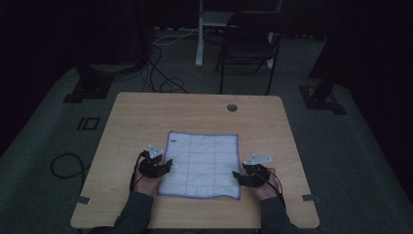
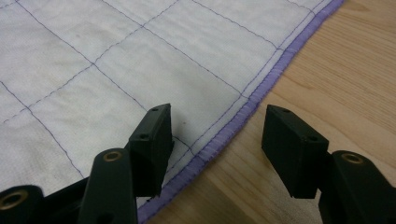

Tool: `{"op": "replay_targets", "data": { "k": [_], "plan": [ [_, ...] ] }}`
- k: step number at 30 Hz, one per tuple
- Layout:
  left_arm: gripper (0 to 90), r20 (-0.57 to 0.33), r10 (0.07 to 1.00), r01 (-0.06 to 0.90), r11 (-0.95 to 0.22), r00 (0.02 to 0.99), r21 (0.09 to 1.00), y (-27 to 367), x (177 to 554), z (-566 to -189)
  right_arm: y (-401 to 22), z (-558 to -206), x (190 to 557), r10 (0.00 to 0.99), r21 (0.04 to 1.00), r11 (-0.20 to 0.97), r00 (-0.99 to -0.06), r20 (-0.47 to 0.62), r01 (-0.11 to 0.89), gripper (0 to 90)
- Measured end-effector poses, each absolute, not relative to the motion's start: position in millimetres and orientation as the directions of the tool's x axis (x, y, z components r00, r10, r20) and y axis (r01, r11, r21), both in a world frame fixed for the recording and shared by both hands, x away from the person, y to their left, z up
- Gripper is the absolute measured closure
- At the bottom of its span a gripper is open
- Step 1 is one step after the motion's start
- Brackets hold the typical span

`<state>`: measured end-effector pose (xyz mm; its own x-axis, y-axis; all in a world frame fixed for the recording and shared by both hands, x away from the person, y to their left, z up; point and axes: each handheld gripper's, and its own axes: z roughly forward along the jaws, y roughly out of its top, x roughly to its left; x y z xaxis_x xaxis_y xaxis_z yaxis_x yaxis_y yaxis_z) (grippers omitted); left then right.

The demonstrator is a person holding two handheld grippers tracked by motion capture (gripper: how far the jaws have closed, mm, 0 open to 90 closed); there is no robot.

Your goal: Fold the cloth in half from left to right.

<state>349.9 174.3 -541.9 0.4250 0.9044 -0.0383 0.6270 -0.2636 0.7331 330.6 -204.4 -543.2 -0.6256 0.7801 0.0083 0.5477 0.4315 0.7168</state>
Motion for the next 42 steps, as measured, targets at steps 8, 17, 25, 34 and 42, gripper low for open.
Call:
{"op": "replay_targets", "data": {
  "k": [8, 17, 25, 34, 42],
  "plan": [
    [49.0, -0.058, 0.895, 0.618, -0.258, 0.443, 0.742, 168.8, 352.3, -543.2, -204.2, -543.2, 330.6, 0.781, 0.717, 0.431, -0.625, 0.008, 0.548, 43.0],
    [65.5, -0.041, 0.895, 0.621, -0.274, 0.443, 0.734, 168.3, 354.0, -541.6, -200.8, -538.5, 329.4, 0.786, 0.752, 0.411, -0.619, -0.006, 0.515, 57.1],
    [86.3, -0.019, 0.875, 0.608, -0.32, 0.484, 0.726, 164.0, 352.1, -540.3, -203.6, -537.3, 334.9, 0.795, 0.771, 0.381, -0.607, 0.009, 0.51, 68.7],
    [87.2, -0.018, 0.874, 0.61, -0.324, 0.485, 0.723, 172.2, 357.5, -539.6, -205.2, -538.8, 340.2, 0.798, 0.773, 0.377, -0.602, 0.008, 0.511, 78.4],
    [87.4, -0.033, 0.882, 0.62, -0.304, 0.471, 0.723, 176.8, 359.2, -539.7, -195.7, -541.8, 348.0, 0.782, 0.767, 0.398, -0.623, 0.002, 0.503, 82.6]
  ]
}}
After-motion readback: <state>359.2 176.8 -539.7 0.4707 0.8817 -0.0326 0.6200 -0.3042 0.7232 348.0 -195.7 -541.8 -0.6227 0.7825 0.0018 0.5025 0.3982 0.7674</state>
